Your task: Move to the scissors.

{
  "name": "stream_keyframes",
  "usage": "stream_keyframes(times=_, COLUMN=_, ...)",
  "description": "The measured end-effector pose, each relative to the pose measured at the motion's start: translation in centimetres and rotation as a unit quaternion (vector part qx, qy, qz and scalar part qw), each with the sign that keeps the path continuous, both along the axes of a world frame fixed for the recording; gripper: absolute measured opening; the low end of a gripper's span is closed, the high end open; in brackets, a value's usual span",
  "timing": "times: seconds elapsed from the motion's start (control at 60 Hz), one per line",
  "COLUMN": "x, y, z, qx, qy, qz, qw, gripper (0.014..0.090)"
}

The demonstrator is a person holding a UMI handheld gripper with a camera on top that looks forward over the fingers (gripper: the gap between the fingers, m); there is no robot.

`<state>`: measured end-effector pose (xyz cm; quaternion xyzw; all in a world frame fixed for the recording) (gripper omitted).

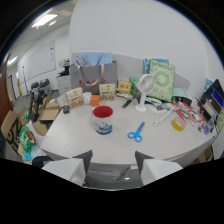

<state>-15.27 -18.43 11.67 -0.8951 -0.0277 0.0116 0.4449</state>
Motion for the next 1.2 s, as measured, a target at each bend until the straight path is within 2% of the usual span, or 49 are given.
stream_keyframes(times=0.267, x=1.1, y=0.0, z=-0.6, qx=-0.002, qy=0.001, qz=-0.003, qw=1.0, gripper=0.084)
stream_keyframes(times=0.617, x=7.4, y=0.9, z=-3.2, qx=-0.02, qy=-0.001, qz=-0.021, qw=1.0, gripper=0.0837)
stream_keyframes(times=1.2, x=11.6, y=13.1, z=-9.0, qx=-0.041, qy=0.01, qz=0.0, qw=0.999, gripper=0.0834)
